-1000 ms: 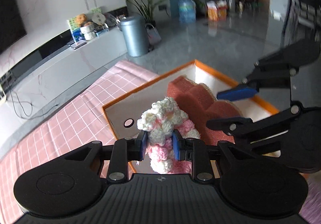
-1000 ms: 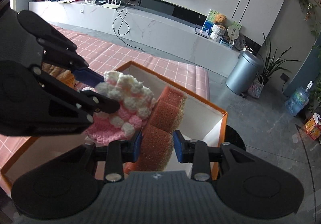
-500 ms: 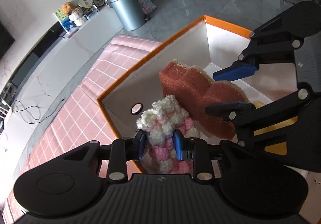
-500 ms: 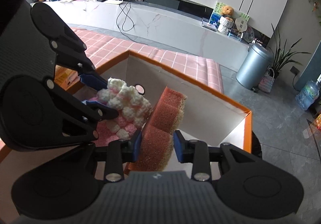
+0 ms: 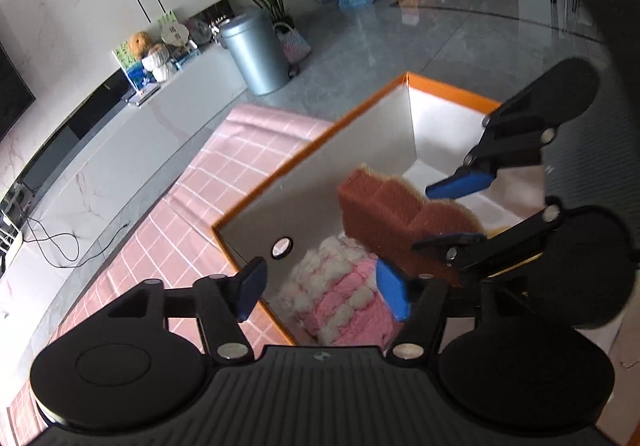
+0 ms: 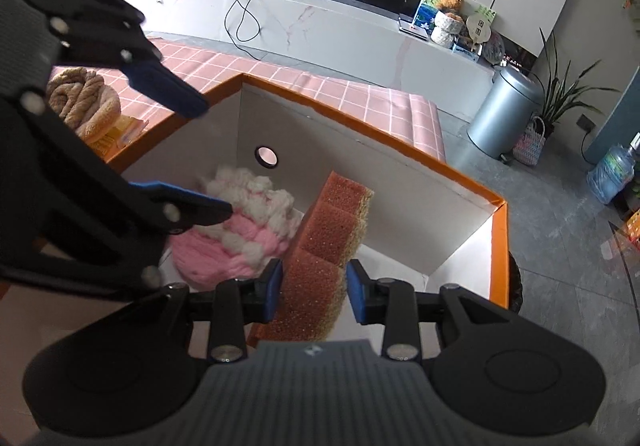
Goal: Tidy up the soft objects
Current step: 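Carry the sponge and crocheted cap into the orange box and open both tools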
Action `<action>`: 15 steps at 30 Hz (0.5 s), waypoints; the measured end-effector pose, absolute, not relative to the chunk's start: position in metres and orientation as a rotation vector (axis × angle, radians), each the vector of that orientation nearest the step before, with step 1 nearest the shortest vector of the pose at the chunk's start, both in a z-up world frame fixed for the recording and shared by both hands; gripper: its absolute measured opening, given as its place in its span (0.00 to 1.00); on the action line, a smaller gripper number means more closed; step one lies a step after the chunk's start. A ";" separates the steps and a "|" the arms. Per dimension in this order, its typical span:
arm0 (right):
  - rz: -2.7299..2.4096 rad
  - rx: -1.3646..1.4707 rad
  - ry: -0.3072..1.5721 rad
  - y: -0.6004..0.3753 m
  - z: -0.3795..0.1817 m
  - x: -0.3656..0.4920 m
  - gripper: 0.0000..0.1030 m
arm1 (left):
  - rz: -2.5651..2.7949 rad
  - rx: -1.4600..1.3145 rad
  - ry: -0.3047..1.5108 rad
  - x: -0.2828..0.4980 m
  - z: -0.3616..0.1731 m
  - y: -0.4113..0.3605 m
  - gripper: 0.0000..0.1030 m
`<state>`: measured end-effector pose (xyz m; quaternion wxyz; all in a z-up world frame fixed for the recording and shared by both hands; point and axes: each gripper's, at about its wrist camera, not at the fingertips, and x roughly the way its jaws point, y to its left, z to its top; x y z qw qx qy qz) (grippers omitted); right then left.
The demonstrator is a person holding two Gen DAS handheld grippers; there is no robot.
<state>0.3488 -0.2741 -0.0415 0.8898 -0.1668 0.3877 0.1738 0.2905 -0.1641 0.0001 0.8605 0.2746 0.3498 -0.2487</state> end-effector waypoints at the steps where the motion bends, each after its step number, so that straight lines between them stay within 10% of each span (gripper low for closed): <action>1: 0.358 -0.347 0.811 -0.273 -0.042 0.349 0.33 | -0.525 0.560 0.728 0.289 0.004 -0.162 0.74; 15: 0.340 -0.391 0.826 -0.251 -0.039 0.349 0.34 | -0.396 0.309 0.679 0.275 0.029 -0.121 0.78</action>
